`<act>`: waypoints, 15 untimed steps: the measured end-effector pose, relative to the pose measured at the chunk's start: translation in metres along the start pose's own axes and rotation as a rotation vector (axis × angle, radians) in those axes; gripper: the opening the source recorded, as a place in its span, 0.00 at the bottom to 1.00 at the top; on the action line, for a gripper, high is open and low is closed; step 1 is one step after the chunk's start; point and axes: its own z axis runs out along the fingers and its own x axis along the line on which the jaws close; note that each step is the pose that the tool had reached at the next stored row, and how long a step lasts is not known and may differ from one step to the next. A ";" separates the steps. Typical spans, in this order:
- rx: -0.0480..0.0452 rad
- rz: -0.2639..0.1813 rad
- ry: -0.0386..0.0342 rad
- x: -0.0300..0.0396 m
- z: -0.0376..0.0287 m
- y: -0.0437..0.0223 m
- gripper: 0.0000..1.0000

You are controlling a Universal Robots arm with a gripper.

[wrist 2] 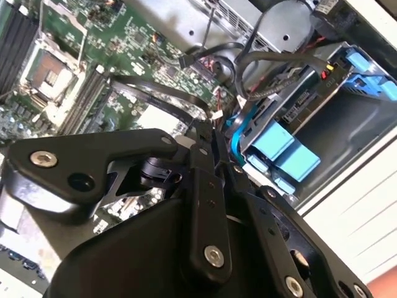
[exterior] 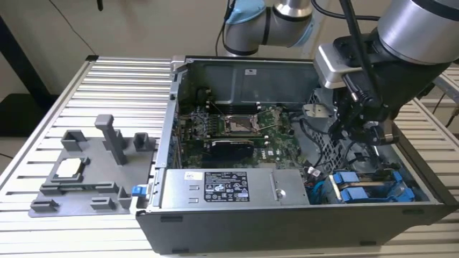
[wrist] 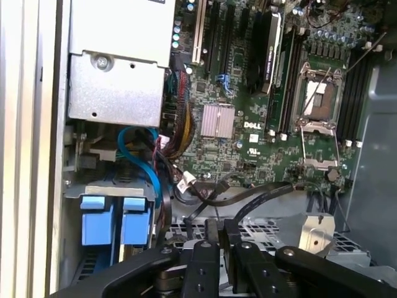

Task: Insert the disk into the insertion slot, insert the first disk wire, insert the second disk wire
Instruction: 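Insert the second disk wire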

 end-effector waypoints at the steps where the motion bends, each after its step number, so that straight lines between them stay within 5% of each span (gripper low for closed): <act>1: -0.0054 -0.001 0.0161 0.0000 0.0000 -0.0002 0.16; 3: -0.0189 0.000 0.0384 0.0001 0.0002 -0.0016 0.16; 9: -0.0639 0.006 0.0588 0.0022 0.0022 -0.0181 0.16; 15: -0.0793 0.006 0.0966 0.0042 0.0049 -0.0317 0.16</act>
